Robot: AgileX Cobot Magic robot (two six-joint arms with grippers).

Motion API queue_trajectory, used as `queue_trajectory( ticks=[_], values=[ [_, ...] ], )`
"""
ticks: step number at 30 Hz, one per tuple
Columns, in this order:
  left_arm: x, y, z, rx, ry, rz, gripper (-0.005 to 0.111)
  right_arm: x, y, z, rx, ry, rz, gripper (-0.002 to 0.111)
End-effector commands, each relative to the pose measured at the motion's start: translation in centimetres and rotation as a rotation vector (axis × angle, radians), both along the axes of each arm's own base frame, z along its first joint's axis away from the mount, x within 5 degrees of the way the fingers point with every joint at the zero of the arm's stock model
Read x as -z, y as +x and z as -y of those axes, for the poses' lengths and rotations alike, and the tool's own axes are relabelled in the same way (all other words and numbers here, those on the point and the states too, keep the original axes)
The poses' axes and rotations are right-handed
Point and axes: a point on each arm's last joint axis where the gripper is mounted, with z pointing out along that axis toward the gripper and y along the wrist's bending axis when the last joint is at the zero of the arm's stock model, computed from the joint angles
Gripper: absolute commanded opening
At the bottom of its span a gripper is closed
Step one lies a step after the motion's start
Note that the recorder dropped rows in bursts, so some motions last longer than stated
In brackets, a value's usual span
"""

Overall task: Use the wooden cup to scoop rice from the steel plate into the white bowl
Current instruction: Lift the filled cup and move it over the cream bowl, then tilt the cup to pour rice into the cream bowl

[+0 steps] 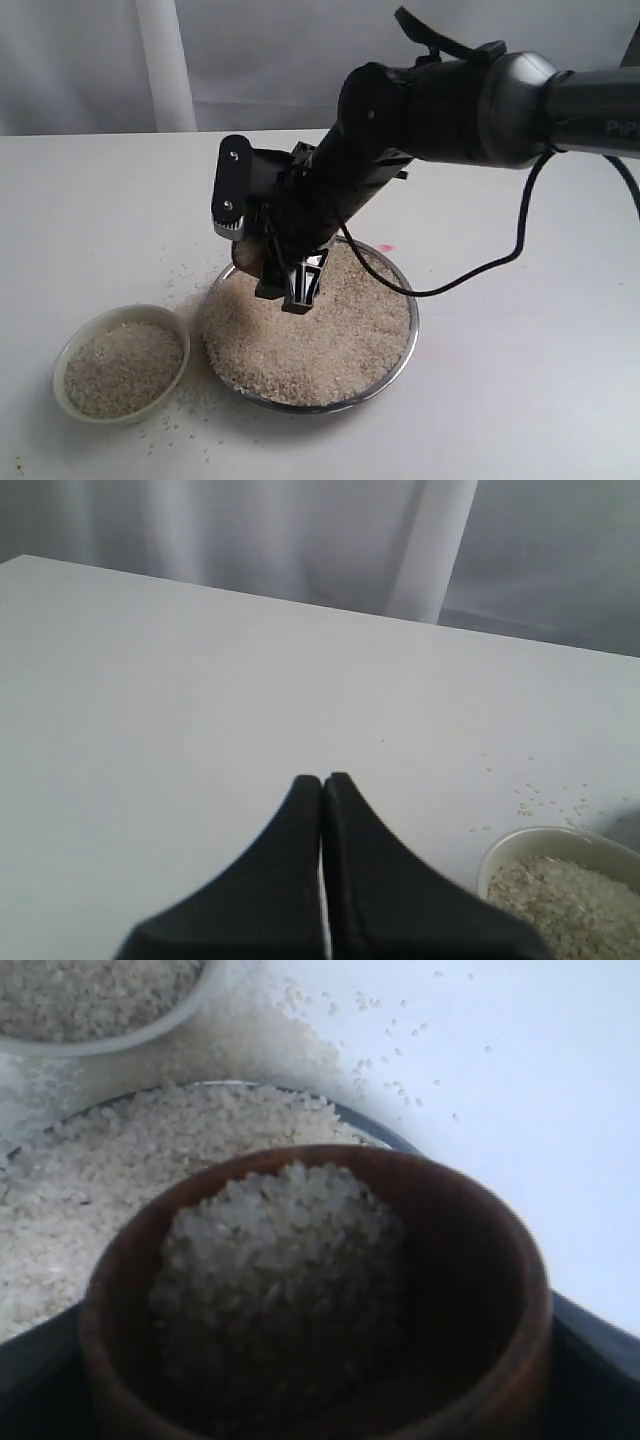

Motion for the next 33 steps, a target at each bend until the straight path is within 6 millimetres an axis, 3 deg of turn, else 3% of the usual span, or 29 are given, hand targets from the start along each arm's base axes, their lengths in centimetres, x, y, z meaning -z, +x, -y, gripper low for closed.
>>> queue_trajectory(
  ticks=[1, 7, 18, 22, 27, 33],
  values=[
    [-0.2, 0.0, 0.1, 0.006, -0.006, 0.013, 0.0, -0.2, -0.4, 0.2, -0.006, 0.009, 0.018, 0.0],
    [-0.2, 0.0, 0.1, 0.006, -0.006, 0.013, 0.0, -0.5, -1.5, -1.3, -0.076, -0.011, 0.073, 0.0],
    [-0.2, 0.0, 0.1, 0.006, -0.006, 0.013, 0.0, -4.4, -3.1, -6.9, -0.142, -0.06, 0.32, 0.0],
    [-0.2, 0.0, 0.1, 0.006, -0.006, 0.013, 0.0, -3.7, -3.8, -9.0, -0.174, -0.158, 0.45, 0.0],
    [-0.2, 0.0, 0.1, 0.006, -0.006, 0.013, 0.0, -1.3, -5.0, -11.1, -0.273, -0.259, 0.54, 0.0],
    [-0.2, 0.0, 0.1, 0.006, -0.006, 0.013, 0.0, -0.1, -5.8, -12.3, -0.341, -0.29, 0.592, 0.0]
  ],
)
